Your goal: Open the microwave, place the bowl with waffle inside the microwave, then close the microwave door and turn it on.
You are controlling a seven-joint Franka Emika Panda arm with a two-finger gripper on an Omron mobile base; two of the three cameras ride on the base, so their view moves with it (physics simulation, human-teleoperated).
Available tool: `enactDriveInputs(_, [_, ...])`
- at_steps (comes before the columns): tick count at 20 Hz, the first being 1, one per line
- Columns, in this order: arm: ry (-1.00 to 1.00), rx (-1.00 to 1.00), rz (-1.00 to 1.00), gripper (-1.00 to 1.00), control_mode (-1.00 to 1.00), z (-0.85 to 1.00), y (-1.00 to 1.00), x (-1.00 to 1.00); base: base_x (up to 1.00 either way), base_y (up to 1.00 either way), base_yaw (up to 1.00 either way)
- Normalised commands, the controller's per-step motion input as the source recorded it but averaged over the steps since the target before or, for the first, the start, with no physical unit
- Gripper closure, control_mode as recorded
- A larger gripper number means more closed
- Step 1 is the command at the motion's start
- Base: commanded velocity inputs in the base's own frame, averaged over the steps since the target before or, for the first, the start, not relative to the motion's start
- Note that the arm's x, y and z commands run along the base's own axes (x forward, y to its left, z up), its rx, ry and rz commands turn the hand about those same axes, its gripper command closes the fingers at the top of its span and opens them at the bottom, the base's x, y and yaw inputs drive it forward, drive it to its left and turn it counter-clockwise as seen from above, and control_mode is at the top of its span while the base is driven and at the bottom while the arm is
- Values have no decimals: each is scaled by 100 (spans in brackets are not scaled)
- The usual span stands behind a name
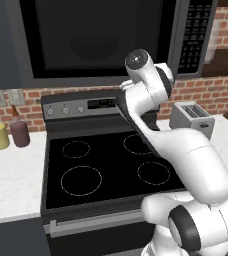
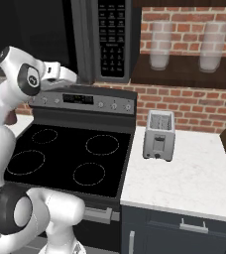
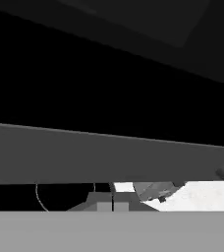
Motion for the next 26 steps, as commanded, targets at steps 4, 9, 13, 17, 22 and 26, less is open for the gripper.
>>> enactDriveInputs(4, [-2,-10,16,100,-100,-73,0,100,0,0,0])
enactDriveInputs(9, [-2,-3,8,100,-100,-61,-14,100,0,0,0])
enactDriveInputs(13, [0,0,5,100,-100,-40,-22,100,0,0,0])
enactDriveInputs(17, [-9,0,22,100,-100,-38,-15,67,0,0,0])
enactDriveInputs(22, [-34,0,43,100,-100,-46,0,-96,0,0,0])
enactDriveInputs(26, [-31,1,20,100,-100,-3,1,-100,0,0,0])
